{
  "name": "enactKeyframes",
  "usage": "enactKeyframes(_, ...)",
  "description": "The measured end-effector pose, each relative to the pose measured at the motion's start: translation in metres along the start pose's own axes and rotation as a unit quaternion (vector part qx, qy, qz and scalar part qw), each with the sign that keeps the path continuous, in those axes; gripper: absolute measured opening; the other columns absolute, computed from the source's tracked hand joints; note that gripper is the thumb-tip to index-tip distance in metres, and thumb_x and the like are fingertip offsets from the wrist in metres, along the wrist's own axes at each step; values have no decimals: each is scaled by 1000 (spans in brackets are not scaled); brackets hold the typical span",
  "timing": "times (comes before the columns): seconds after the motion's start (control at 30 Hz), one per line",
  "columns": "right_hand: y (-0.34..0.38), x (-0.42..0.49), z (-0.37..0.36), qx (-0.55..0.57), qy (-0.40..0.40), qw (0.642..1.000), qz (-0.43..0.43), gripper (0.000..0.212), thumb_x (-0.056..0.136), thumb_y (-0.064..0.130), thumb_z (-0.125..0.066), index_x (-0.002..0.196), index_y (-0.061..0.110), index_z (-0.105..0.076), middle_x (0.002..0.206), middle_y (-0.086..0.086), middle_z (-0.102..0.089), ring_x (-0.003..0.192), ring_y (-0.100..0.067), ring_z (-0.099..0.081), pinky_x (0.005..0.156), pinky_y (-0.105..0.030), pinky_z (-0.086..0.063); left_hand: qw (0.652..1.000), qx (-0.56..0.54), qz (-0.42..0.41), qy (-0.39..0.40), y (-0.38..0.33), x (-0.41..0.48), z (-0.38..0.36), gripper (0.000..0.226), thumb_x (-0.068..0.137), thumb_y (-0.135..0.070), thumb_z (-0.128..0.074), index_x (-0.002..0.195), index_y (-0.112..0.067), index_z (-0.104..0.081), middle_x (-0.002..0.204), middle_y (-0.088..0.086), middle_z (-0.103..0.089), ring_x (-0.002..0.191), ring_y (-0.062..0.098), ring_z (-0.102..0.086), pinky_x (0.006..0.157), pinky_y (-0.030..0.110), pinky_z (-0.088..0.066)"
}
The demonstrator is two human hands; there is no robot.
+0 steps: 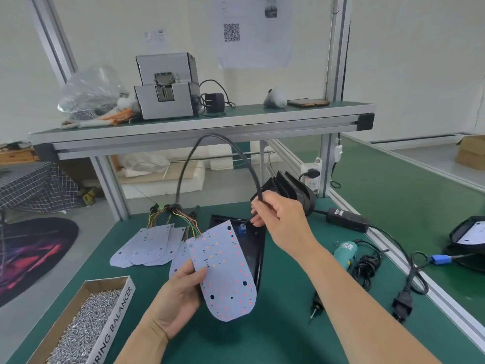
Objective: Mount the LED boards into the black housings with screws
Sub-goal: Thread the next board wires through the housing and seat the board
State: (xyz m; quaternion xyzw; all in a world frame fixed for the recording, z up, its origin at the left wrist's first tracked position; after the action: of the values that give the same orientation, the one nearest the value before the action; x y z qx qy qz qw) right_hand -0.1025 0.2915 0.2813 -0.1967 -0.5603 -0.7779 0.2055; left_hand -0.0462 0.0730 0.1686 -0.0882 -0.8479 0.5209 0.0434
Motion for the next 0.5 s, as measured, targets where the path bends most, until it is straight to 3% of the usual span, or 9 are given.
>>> enactKeyframes(0.1,-3,-8,-9,19,15,1000,9,21,103,14,-56,86,3,-64,81,-7,-71,75,-9,-73,73,-19,-56,1000,-22,-3,7,1,-4,-2,41,92,-7,-53,129,-16,-66,140,13,-59,125,28,-59,100,39,-53)
enactKeyframes(0.17,-8,-13,-12,20,43,999,-4,21,103,16,-56,88,5,-64,82,-7,-71,78,-10,-73,78,-25,-58,999,-47,-6,15,-2,-6,-5,42,92,-7,-53,131,-15,-64,139,13,-59,125,28,-59,98,40,-53)
enactKeyframes(0.2,-10,-14,-12,-9,50,999,10,20,103,16,-58,87,4,-64,82,-7,-70,78,-12,-71,80,-31,-58,998,-52,-7,21,-5,-7,-7,42,91,-7,-55,132,-15,-64,139,13,-60,125,28,-60,96,39,-54)
enactKeyframes(0.27,-3,-15,-11,-165,20,978,123,15,99,15,-64,88,5,-67,87,-5,-65,82,-21,-60,81,-41,-52,999,-46,-6,25,-9,-9,-12,42,89,-7,-59,131,-14,-65,138,14,-60,123,28,-61,93,38,-55)
enactKeyframes(0.3,1,-16,-12,-229,-1,958,174,9,96,16,-68,96,7,-70,95,-4,-63,88,-24,-54,83,-42,-49,999,-43,-6,22,-10,-9,-13,42,89,-7,-58,130,-14,-66,138,14,-60,122,28,-62,92,37,-56)
enactKeyframes(0.33,1,-15,-12,-252,-15,950,183,20,92,19,-72,111,13,-70,109,-3,-59,97,-25,-50,90,-39,-48,999,-46,-7,18,-11,-9,-14,41,90,-7,-55,128,-14,-67,137,13,-61,121,27,-63,92,37,-56)
enactKeyframes(0.37,-1,-13,-11,-221,-1,962,159,43,88,23,-74,130,22,-63,125,-1,-51,109,-23,-46,99,-34,-44,998,-54,-9,14,-12,-9,-15,41,90,-8,-53,128,-15,-67,137,12,-62,120,26,-64,91,38,-56)
enactKeyframes(0.43,-11,-8,-10,-19,71,997,29,72,84,31,-71,149,41,-41,145,11,-37,130,-10,-40,111,-23,-36,997,-78,-7,11,-14,-9,-16,41,90,-9,-51,127,-17,-68,135,9,-63,117,25,-65,89,40,-57)
enactKeyframes(0.5,-23,-9,-14,254,117,951,-131,58,91,35,-60,147,44,-45,153,14,-41,137,-7,-43,109,-30,-42,995,-95,-3,8,-17,-9,-18,42,87,-9,-53,125,-16,-69,133,9,-65,115,25,-66,87,40,-58)
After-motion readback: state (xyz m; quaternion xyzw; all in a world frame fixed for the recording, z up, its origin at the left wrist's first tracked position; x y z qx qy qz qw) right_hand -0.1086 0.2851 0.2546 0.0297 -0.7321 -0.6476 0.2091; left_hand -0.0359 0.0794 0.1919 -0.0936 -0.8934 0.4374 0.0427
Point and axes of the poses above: each hand's wrist, its own x-axis towards the middle knuckle, its own z-axis out of the back of the hand, y = z × x, the point moved 5 cm from there along x, towards the middle knuckle
